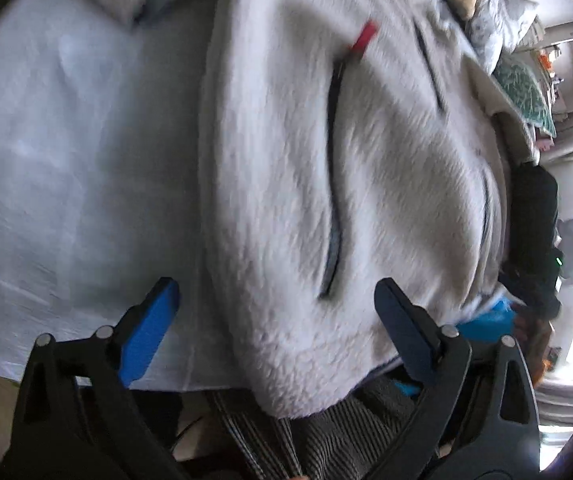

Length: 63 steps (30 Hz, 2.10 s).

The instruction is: Fold large clothes

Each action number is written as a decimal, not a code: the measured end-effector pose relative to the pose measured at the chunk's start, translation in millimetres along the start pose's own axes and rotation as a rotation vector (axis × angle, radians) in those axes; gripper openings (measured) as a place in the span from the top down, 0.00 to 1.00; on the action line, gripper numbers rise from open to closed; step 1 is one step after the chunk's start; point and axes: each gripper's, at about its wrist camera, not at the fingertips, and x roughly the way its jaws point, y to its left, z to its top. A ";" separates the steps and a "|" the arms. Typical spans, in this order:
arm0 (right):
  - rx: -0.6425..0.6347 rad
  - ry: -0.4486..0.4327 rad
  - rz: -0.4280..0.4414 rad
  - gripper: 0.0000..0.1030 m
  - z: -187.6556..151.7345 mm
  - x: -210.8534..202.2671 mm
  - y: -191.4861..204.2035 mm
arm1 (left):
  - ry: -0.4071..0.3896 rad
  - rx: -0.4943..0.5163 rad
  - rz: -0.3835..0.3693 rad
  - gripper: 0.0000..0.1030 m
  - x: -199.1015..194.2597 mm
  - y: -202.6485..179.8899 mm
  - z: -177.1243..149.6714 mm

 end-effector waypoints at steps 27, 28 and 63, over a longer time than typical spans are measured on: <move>-0.191 0.093 -0.211 0.48 -30.6 -29.1 38.6 | -0.038 0.270 0.374 0.29 -36.2 -68.8 -33.3; -0.201 0.058 -0.215 0.42 -34.1 -37.6 52.0 | -0.085 0.284 0.397 0.28 -46.3 -75.3 -32.6; 0.248 -0.435 -0.093 0.91 323.2 -131.1 -101.4 | -0.414 0.557 0.077 0.64 127.3 -388.5 237.3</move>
